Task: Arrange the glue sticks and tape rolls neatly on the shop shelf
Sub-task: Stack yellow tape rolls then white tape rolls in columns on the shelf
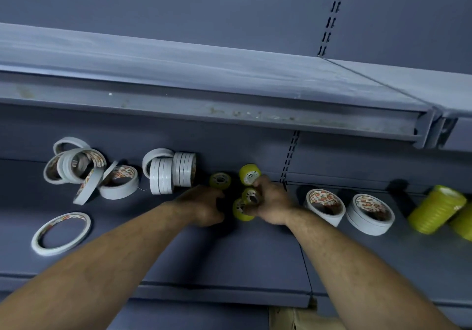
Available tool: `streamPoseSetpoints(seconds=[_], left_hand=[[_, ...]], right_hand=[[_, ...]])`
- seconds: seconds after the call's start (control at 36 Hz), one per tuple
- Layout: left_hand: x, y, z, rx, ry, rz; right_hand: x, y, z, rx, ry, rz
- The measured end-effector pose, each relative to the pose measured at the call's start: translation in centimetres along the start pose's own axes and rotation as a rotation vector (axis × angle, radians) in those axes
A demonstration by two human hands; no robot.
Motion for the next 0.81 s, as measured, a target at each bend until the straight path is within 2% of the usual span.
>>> streamPoseSetpoints(seconds=[0.11,0.25,0.33,0.39,0.81], left_hand=[[0.0,0.4,-0.3,-0.021,0.027,-0.004],[0.5,3.0,0.7,-0.182,0.053,0.119],[1.6,4.1,2.5,-0.022,-0.041,0.163],[2.0,4.0,2.7,0.058,-0.039,0.136],[1.5,-0.1,1.7,-0.239,0.13,0.002]], right_hand=[[0.7,0.2,0.0,0.043,0.014,0.022],[1.4,1.3,0.1,0.419,0.001,0.147],[1.3,1.6,0.1,0.528,-0.029,0.173],[1.4,1.7,0.2,0.547,-0.04,0.182],[1.4,1.8,0.4,0.504,-0.044,0.184]])
Point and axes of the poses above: each hand's wrist, its own x-axis towards the middle knuckle, its own z-axis out of the palm, y = z × x, the point moved 6 cm from there along x, towards the middle knuckle, and after that the axes turned 1 degree about -x, right-handed, at the moved point
